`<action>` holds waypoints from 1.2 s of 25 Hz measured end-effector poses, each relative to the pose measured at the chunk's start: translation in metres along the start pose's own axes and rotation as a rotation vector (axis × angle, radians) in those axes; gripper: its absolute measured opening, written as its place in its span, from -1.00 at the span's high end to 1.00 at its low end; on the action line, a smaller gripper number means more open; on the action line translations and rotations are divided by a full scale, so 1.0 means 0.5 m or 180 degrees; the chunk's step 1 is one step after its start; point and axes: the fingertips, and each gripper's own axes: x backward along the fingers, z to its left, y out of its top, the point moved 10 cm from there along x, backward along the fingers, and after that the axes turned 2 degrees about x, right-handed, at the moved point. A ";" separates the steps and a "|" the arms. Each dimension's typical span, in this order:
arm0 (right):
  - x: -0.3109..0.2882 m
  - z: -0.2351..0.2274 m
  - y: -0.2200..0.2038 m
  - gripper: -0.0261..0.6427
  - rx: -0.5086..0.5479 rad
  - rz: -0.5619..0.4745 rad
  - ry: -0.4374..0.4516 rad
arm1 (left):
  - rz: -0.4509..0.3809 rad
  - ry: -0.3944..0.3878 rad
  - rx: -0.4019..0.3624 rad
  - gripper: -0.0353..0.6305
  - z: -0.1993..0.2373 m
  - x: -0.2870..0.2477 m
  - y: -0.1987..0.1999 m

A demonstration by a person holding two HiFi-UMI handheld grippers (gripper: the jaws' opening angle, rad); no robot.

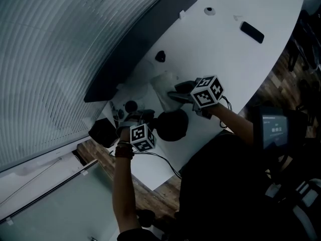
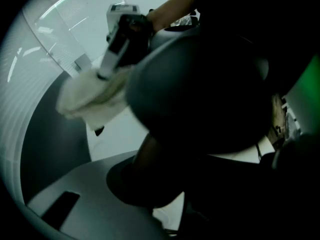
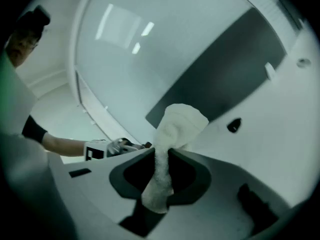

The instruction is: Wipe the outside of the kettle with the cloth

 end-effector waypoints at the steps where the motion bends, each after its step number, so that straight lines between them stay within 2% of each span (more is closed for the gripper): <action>1: 0.008 0.046 0.032 0.71 0.0275 -0.0045 0.0141 | 0.0064 -0.0018 0.0103 0.50 -0.007 0.006 0.000; 3: 0.017 0.152 0.071 0.71 0.0911 0.0051 0.0421 | 0.0186 -0.0049 0.0290 0.50 -0.029 0.024 0.005; 5: 0.012 0.254 0.052 0.71 0.1642 0.0439 0.0535 | 0.0280 -0.0028 0.0476 0.50 -0.065 0.043 0.012; 7: -0.001 0.317 -0.001 0.71 0.2369 0.0784 0.0359 | 0.0351 0.0011 0.0673 0.50 -0.103 0.051 0.016; 8: -0.008 0.331 -0.019 0.71 0.2652 0.0835 0.0218 | 0.0380 0.0031 0.0774 0.50 -0.117 0.051 0.014; 10: -0.016 0.352 -0.034 0.71 0.3103 0.0891 0.0087 | 0.0413 0.0061 0.0985 0.50 -0.138 0.052 0.008; 12: -0.016 0.377 -0.047 0.71 0.3549 0.0999 0.0260 | 0.0413 0.0092 0.1196 0.51 -0.154 0.053 0.001; 14: -0.010 0.389 -0.060 0.71 0.3802 0.1053 0.0477 | 0.0401 0.0143 0.1370 0.51 -0.159 0.051 -0.005; 16: -0.006 0.364 -0.060 0.71 0.3620 0.0943 0.0379 | 0.0428 0.0134 0.1476 0.51 -0.160 0.048 -0.005; 19: -0.010 0.315 -0.042 0.71 0.2948 0.0747 0.0103 | 0.0492 0.0052 0.1518 0.51 -0.156 0.046 -0.001; 20: -0.011 0.319 -0.040 0.71 0.2952 0.0770 0.0113 | 0.0482 0.0052 0.1536 0.51 -0.154 0.046 -0.002; 23: -0.012 0.350 -0.055 0.71 0.3483 0.0919 0.0370 | 0.0442 0.0113 0.1600 0.51 -0.152 0.044 -0.012; 24: -0.010 0.344 -0.055 0.71 0.3468 0.0923 0.0392 | 0.0437 0.0117 0.1619 0.51 -0.153 0.043 -0.013; 25: -0.007 0.326 -0.049 0.71 0.3349 0.0880 0.0305 | 0.0431 0.0101 0.1637 0.51 -0.154 0.042 -0.012; 27: 0.006 0.273 -0.024 0.71 0.2996 0.0694 -0.0154 | 0.0423 0.0039 0.1648 0.51 -0.151 0.038 -0.009; 29: 0.031 0.212 -0.004 0.71 0.2547 0.0481 -0.0635 | 0.0386 0.0031 0.1666 0.51 -0.149 0.036 -0.008; 30: 0.052 0.182 -0.001 0.71 0.2236 0.0300 -0.0705 | 0.0356 0.0040 0.1708 0.51 -0.153 0.036 -0.010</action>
